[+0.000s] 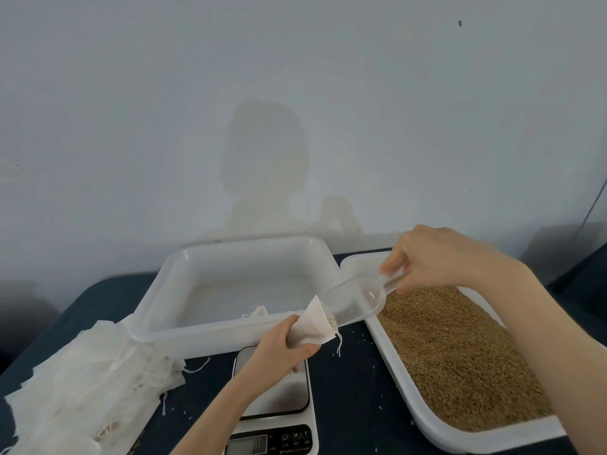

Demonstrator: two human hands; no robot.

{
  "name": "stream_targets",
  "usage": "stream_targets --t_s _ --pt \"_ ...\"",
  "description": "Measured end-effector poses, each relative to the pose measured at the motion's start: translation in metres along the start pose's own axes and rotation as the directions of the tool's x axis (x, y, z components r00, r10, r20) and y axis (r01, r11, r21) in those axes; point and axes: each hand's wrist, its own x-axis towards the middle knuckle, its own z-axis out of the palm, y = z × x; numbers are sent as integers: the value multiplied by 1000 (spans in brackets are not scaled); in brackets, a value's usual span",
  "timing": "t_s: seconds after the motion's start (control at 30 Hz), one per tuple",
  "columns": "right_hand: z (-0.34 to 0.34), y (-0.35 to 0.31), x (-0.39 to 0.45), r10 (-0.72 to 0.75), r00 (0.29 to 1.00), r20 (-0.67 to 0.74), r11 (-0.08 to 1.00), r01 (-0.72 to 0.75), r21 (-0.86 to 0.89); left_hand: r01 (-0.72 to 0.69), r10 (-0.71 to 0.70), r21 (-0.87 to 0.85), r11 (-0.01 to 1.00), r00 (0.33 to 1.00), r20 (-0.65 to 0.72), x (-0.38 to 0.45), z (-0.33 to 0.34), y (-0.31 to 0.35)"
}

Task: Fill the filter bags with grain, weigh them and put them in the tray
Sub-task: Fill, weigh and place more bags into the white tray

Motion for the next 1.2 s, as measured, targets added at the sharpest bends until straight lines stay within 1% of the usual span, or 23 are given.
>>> stream_targets --t_s 0.1,0.2,0.27,0.33,0.5,0.6,0.67,0.73,0.8,0.93,1.03,1.13,1.2 --pt "14 11 -3 28 999 36 980 -34 196 3 -3 -58 998 1000 -6 -1 -2 0" --pt "29 21 -8 23 998 57 896 -46 441 19 -20 -137 990 1000 -7 -1 -4 -2" --pt "39 27 -11 22 999 50 844 -45 534 33 -36 -183 983 999 -16 -1 -3 -2" --pt "50 31 -12 44 998 54 808 -68 585 42 -46 -213 976 999 -14 -2 -2 -3" --pt "68 39 -16 77 992 99 784 -121 609 76 -89 -334 940 996 -25 -3 3 -2" --pt "75 44 -18 88 986 140 784 -155 601 69 -86 -355 932 996 -32 -3 5 -2" --pt "80 49 -22 97 986 136 779 -160 606 61 -80 -352 934 996 -39 -2 5 -3" --pt "86 60 -27 140 983 118 780 -183 599 58 -84 -345 937 994 -63 -1 5 -5" --pt "95 74 -31 193 972 135 797 -236 555 60 -93 -321 945 992 -88 -1 4 -8" --pt "119 98 -37 294 919 262 874 -369 315 89 -123 -261 961 985 -120 2 -2 -13" --pt "131 102 -34 380 864 329 871 -454 187 97 -122 -183 978 984 -129 5 -4 -17" --pt "135 96 -27 430 827 361 871 -486 76 116 -138 -181 977 984 -115 3 -4 -21" --pt "136 90 -22 440 808 393 880 -474 -11 128 -154 -225 966 982 -106 -1 -6 -24"
